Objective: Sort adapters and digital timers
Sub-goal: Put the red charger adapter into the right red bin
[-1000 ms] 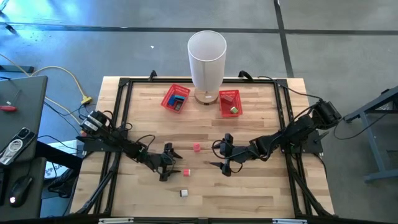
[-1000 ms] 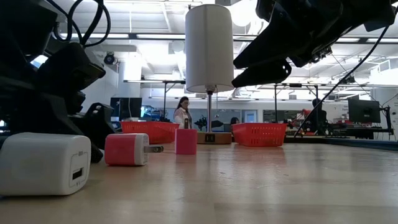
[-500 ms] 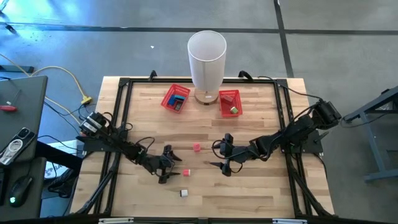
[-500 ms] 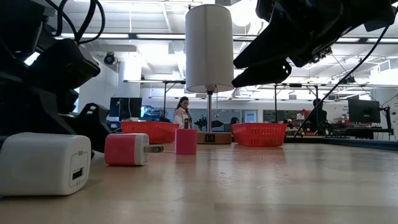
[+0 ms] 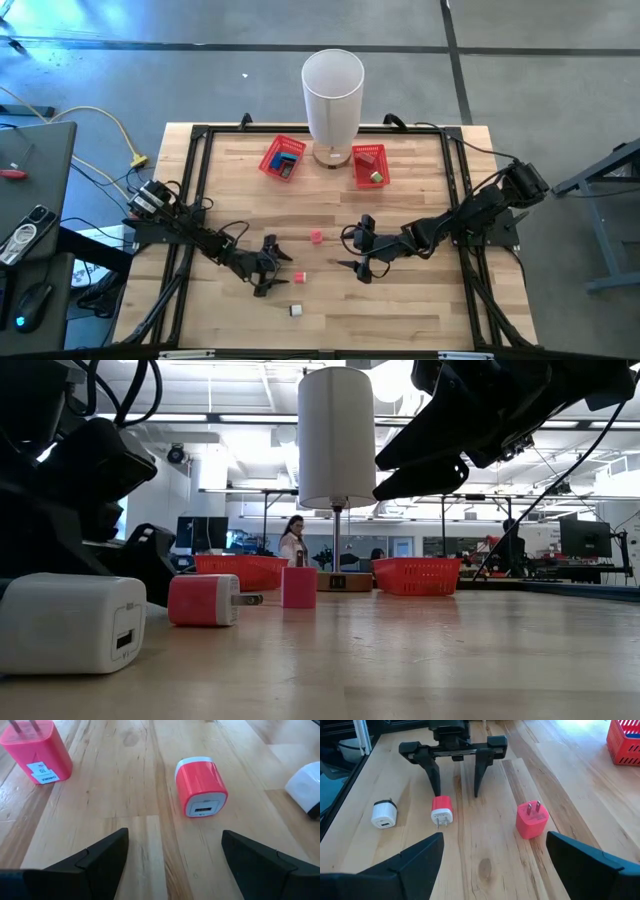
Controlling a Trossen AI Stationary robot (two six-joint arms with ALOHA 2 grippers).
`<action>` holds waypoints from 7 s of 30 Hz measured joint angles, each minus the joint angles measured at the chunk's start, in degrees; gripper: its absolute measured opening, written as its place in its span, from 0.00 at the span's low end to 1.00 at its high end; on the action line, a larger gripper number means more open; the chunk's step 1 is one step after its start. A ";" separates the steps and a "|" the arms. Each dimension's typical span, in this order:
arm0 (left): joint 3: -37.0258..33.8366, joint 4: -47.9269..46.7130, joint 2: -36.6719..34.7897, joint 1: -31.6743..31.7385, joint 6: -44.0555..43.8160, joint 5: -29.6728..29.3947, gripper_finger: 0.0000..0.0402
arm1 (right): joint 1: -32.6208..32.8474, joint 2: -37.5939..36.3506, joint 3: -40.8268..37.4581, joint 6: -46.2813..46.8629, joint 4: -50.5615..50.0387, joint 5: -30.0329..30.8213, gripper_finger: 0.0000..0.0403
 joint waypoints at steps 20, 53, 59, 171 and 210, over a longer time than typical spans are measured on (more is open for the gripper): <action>0.92 23.17 13.87 -0.01 1.76 -0.65 0.78 | 0.07 0.00 0.00 0.00 0.01 -0.02 0.84; 5.02 20.11 14.00 6.24 4.96 2.29 0.78 | 0.07 0.00 0.00 0.00 0.00 -0.04 0.84; 5.74 19.23 14.03 7.21 4.94 2.12 0.78 | 0.07 0.00 0.00 0.00 -0.02 -0.04 0.84; 31.09 -28.65 -4.23 3.64 36.59 -31.17 0.32 | -5.36 13.09 0.00 18.93 29.84 -10.93 0.84; 31.13 -22.52 -3.52 5.05 41.83 -29.32 0.33 | -5.64 13.14 -0.04 13.85 32.15 -16.42 0.31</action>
